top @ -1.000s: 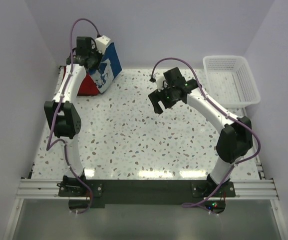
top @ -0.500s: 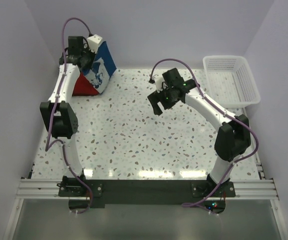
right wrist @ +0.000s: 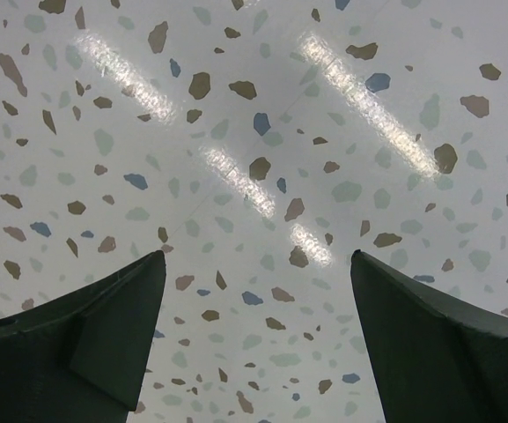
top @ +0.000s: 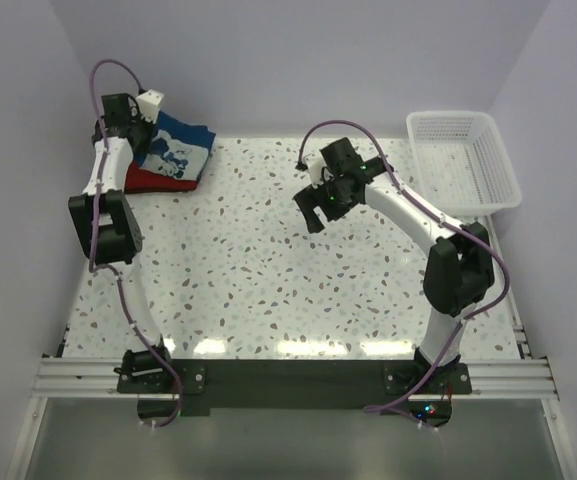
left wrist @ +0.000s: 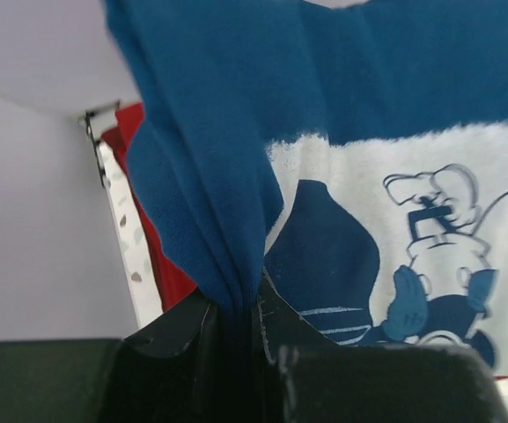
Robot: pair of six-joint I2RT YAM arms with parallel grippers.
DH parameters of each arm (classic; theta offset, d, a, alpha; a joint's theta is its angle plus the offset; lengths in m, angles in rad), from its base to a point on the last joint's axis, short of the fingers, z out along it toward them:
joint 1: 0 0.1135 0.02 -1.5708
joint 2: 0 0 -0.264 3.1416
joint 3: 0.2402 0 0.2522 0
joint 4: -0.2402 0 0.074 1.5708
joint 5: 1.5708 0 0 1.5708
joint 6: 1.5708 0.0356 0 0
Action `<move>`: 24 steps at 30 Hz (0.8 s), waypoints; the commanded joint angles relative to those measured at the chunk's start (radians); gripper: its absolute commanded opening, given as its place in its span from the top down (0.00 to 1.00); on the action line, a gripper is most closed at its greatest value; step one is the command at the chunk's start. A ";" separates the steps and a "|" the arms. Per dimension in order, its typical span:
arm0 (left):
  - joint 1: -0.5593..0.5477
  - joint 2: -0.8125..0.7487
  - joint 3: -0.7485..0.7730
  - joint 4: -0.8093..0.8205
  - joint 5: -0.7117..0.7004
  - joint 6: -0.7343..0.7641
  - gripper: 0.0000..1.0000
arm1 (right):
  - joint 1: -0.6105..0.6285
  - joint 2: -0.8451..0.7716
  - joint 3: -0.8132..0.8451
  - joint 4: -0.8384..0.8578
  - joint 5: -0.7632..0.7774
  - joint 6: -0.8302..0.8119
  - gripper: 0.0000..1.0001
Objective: Fold and stack the t-shirts
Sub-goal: Neatly place the folded tshirt to the corner
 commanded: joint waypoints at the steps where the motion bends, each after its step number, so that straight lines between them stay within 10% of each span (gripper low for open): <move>1: 0.050 0.013 -0.008 0.131 0.022 0.030 1.00 | 0.000 0.019 0.055 -0.024 -0.001 0.007 0.11; 5: 0.095 0.046 -0.011 0.145 0.016 0.001 1.00 | 0.001 0.026 0.063 -0.031 0.008 0.007 0.11; 9: 0.117 0.055 -0.013 0.108 0.024 -0.022 0.35 | 0.000 0.018 0.069 -0.037 0.017 0.006 0.11; 18: 0.199 -0.152 -0.028 0.033 0.134 -0.185 0.00 | -0.029 -0.060 0.048 -0.047 0.040 -0.010 0.05; 24: 0.196 -0.293 -0.007 -0.131 0.231 -0.180 0.00 | -0.147 -0.129 0.017 -0.047 -0.034 0.021 0.02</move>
